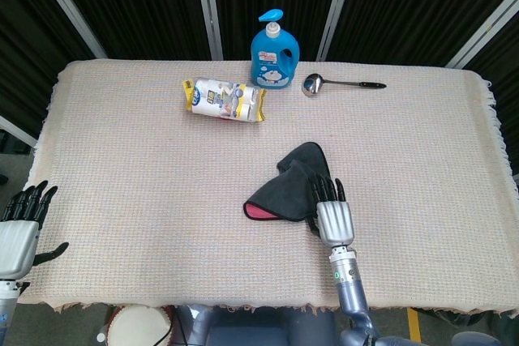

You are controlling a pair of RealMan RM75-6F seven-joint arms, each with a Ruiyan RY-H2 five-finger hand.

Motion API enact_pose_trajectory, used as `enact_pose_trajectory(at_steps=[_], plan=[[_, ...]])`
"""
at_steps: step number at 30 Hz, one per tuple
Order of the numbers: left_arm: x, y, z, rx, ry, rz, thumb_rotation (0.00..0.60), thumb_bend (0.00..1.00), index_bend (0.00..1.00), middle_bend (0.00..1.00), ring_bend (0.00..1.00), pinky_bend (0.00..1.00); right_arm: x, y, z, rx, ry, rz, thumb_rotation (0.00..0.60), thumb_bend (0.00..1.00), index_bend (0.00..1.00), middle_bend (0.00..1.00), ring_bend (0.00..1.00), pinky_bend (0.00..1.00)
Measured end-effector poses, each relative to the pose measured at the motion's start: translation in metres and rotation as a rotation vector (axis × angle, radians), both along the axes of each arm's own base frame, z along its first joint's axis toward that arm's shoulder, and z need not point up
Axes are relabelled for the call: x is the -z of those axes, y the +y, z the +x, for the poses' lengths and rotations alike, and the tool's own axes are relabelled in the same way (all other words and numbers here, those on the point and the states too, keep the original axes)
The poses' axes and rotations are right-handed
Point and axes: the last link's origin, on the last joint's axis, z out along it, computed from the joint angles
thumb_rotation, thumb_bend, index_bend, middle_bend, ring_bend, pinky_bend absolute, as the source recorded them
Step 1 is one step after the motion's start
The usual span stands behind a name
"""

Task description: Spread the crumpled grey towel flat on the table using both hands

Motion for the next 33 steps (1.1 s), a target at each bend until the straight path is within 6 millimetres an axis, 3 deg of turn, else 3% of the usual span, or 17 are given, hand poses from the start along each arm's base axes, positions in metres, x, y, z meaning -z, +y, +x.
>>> enact_pose_trajectory(at_steps=[9,25,30,33], plan=[[0.001,0.0,0.001,-0.001,-0.006,-0.005,0.6,0.0,0.0,0.0,0.0,0.08,0.004,0.003,-0.008,0.02,0.012,0.025,0.6,0.41,0.0,0.0,0.0,0.04],[-0.001,-0.001,-0.001,-0.006,-0.012,0.001,0.6,0.0,0.0,0.0,0.0,0.08,0.006,-0.003,-0.002,-0.017,-0.059,-0.077,0.6,0.44,0.01,0.0,0.0,0.04],[0.0,-0.001,0.001,-0.002,-0.016,-0.002,0.6,0.0,0.0,0.0,0.0,0.08,0.004,-0.001,-0.006,-0.017,-0.07,-0.073,0.6,0.44,0.21,0.01,0.0,0.06],[0.001,-0.001,0.002,0.001,-0.015,-0.004,0.6,0.0,0.0,0.0,0.0,0.08,0.003,-0.001,-0.008,-0.014,-0.073,-0.076,0.6,0.44,0.38,0.1,0.03,0.08]])
